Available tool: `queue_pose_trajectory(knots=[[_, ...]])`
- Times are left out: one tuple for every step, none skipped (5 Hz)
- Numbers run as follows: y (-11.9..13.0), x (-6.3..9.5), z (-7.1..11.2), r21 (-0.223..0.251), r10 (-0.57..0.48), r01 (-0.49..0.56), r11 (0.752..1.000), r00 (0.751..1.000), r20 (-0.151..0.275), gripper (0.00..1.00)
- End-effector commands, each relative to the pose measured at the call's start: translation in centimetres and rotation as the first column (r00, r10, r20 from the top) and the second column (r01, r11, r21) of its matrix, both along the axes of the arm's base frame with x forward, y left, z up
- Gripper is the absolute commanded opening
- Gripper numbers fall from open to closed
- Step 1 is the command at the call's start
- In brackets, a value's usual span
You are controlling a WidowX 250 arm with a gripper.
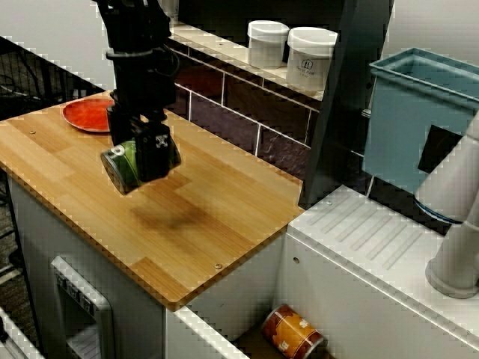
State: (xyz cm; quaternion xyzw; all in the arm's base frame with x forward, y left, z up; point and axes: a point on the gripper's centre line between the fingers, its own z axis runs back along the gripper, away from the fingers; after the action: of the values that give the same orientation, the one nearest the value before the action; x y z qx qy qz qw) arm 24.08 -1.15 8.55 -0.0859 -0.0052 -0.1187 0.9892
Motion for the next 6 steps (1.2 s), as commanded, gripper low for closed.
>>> queue_pose_trajectory(knots=[[-4.3, 1.1, -1.3, 0.131, 0.109, -0.148, 0.980, 0.957, 0.268, 1.00], [-6.7, 1.7, -1.8, 0.115, 0.075, -0.106, 0.988, 0.967, 0.244, 1.00], [-9.0, 1.2, -1.9, 0.126, -0.056, 0.030, 0.992, 0.976, 0.209, 1.00], [-10.0, 0.2, -1.5, 0.105, -0.091, 0.071, 0.992, 0.976, 0.199, 1.00], [-11.5, -1.5, -1.3, 0.108, -0.154, 0.134, 0.985, 0.966, 0.209, 1.00], [-12.9, -2.6, -2.0, 0.103, -0.169, 0.149, 0.984, 0.959, 0.228, 1.00]])
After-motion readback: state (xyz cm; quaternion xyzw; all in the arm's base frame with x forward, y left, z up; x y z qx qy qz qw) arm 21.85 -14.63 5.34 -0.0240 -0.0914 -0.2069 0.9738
